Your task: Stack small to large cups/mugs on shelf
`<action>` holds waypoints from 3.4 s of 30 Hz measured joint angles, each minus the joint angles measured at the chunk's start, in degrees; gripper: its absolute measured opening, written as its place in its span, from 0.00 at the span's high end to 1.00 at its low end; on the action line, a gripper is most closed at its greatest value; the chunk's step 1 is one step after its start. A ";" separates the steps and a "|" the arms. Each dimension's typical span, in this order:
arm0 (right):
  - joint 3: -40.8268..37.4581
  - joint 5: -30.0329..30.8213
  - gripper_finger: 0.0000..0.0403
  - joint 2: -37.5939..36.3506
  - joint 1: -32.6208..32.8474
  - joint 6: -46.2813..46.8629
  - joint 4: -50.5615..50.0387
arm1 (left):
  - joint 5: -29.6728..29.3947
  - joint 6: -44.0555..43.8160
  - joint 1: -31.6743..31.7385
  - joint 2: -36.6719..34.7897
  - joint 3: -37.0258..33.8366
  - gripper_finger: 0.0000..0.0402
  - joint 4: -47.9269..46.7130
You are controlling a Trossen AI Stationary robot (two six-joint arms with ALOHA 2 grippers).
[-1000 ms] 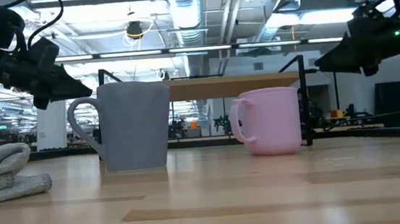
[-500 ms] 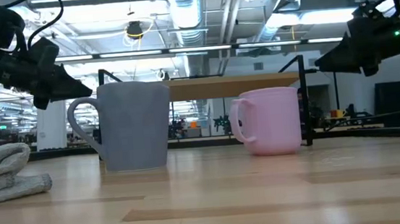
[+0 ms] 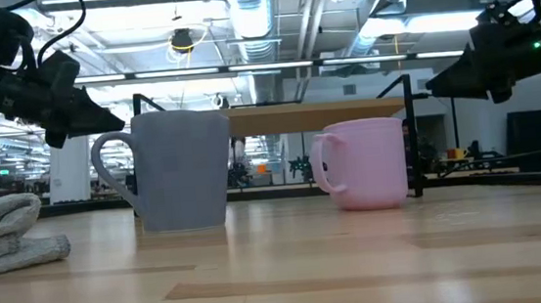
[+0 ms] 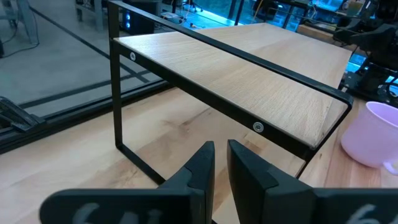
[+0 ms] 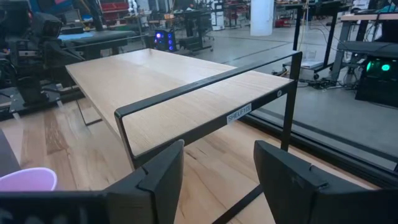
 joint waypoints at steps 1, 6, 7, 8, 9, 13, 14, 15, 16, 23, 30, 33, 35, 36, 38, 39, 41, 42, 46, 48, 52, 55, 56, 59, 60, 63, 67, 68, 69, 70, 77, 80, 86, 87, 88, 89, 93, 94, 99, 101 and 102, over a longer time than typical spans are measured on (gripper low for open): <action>-0.01 -0.01 0.46 0.00 0.00 0.00 0.01 | 0.00 0.00 0.00 0.00 0.01 0.92 0.02; -0.02 0.00 0.46 0.00 0.00 0.00 0.00 | 0.00 0.00 0.00 0.02 0.00 0.92 0.06; 0.00 -0.01 0.46 0.00 0.00 0.00 0.01 | 0.00 0.00 0.00 0.00 0.00 0.92 0.18; 0.00 0.00 0.46 0.00 0.00 0.00 0.01 | 0.00 0.00 0.00 0.00 0.00 0.92 0.26; 0.00 0.00 0.46 0.00 0.00 0.00 0.02 | 0.00 0.00 0.00 0.00 0.00 0.92 0.28; 0.00 -0.02 0.46 0.00 0.00 0.00 0.00 | 0.00 -0.38 0.00 0.01 0.00 0.92 0.28; 0.00 0.00 0.46 0.00 0.00 0.00 0.02 | 0.00 -0.55 0.00 0.00 0.00 0.92 0.28; 0.00 0.00 0.46 0.00 0.00 0.00 0.00 | 0.00 -0.73 0.00 0.00 0.00 0.92 0.31; 0.00 0.00 0.46 0.00 0.00 0.00 0.00 | 0.00 -0.76 0.00 0.02 0.00 0.92 0.31; -0.02 0.03 0.46 0.00 0.00 0.03 0.45 | 0.00 -0.94 0.00 0.01 0.00 0.92 0.37; -0.06 0.02 0.46 0.00 0.11 9.77 6.39 | 0.00 -0.98 0.00 0.01 0.00 0.92 0.39; -0.06 -0.40 0.46 -0.02 0.11 13.19 13.13 | 0.00 -1.03 0.00 0.00 0.00 0.92 0.42; 0.20 -1.88 0.46 -0.02 0.11 13.38 16.37 | 0.00 -1.13 0.00 0.00 0.00 0.92 0.42; 0.75 -2.71 0.46 0.00 0.11 13.18 16.79 | 0.00 -1.40 0.00 0.00 0.00 0.92 0.46; 2.21 -3.27 0.46 -0.02 0.11 11.40 17.09 | -0.01 -1.93 0.00 0.01 -0.02 0.92 0.54; 2.91 -3.28 0.46 -0.02 0.11 9.96 17.16 | 0.00 -1.97 0.00 0.00 -0.02 0.92 0.55; 4.12 -3.21 0.46 -0.02 0.11 6.99 17.12 | 0.00 -1.97 0.00 0.00 -0.02 0.92 0.54; 4.69 -3.19 0.46 0.00 0.11 5.95 17.12 | 0.00 -1.96 0.00 0.00 -0.02 0.92 0.52; 6.69 -3.38 0.46 -0.01 0.17 6.25 17.11 | -0.01 -1.97 0.00 0.00 -0.02 0.92 0.50; 7.72 -5.30 0.46 -0.02 0.17 6.40 17.14 | -0.01 -1.96 0.00 0.00 -0.02 0.92 0.49; 10.32 -11.42 0.46 0.00 0.22 6.51 17.19 | -0.01 -1.97 0.00 0.00 0.00 0.92 0.48; 12.17 -13.61 0.46 -0.01 0.22 5.66 19.39 | 0.00 -1.95 0.00 0.00 0.00 0.92 0.46; 12.53 -13.63 0.46 -0.01 0.22 5.29 20.96 | 0.00 -1.96 0.00 0.00 0.00 0.92 0.46; 12.90 -13.60 0.46 -0.02 0.22 4.59 26.47 | 0.00 -1.95 0.00 0.00 0.00 0.92 0.46; 12.90 -13.60 0.46 -0.02 0.22 4.61 27.76 | -0.03 -1.95 0.00 0.00 0.00 0.92 0.46; 12.90 -13.57 0.46 -0.07 0.22 4.85 29.59 | -0.62 -1.95 0.00 0.00 0.00 0.92 0.46; 12.90 -13.57 0.46 -0.04 0.22 5.85 29.51 | -0.79 -1.95 0.00 0.00 0.00 0.92 0.46; 12.90 -13.57 0.46 -0.04 0.22 7.07 29.19 | -0.83 -1.95 0.00 0.02 0.00 0.92 0.46; 12.90 -13.57 0.46 -0.02 0.22 8.58 28.72 | -0.83 -1.95 0.00 0.00 0.00 0.92 0.46; 12.90 -13.57 0.46 -0.01 0.22 9.86 28.20 | -0.83 -1.95 0.00 0.00 0.00 0.92 0.46; 12.90 -15.45 0.46 0.00 1.56 10.49 27.41 | -0.90 -1.95 0.00 0.00 0.00 0.92 0.44; 13.11 -15.49 0.46 0.01 2.23 10.41 26.90 | -0.90 -1.95 0.00 0.00 0.00 0.92 0.44; 18.87 -16.72 0.46 4.53 4.71 4.83 20.48 | -0.90 -1.94 0.00 0.00 0.00 0.92 0.42; 20.47 -16.71 0.46 5.79 5.24 3.52 19.42 | -0.90 -1.93 0.00 0.00 0.00 0.92 0.42; 22.24 -16.67 0.46 7.22 5.72 2.33 17.81 | -0.90 -1.92 0.00 0.00 0.00 0.92 0.42; 23.96 -16.65 0.46 8.63 6.14 1.21 15.94 | -0.90 -1.93 0.01 0.00 0.00 0.92 0.42; 31.15 -16.57 0.46 14.40 7.30 -0.50 6.30 | -0.90 -1.92 0.00 0.00 0.00 0.92 0.42; 32.75 -16.57 0.46 15.77 7.62 -0.52 3.63 | -0.90 -1.92 0.02 0.02 0.02 0.92 0.42; 40.26 -16.57 0.46 22.26 9.88 -0.50 -9.02 | -0.90 -1.92 0.00 0.00 0.02 0.92 0.42; 42.69 -16.59 0.46 24.26 11.34 -0.50 -12.42 | -0.90 -1.92 0.00 0.00 0.02 0.92 0.42; 43.76 -16.59 0.46 25.17 12.22 -0.50 -13.70 | -0.90 -1.92 0.02 0.00 0.02 0.92 0.42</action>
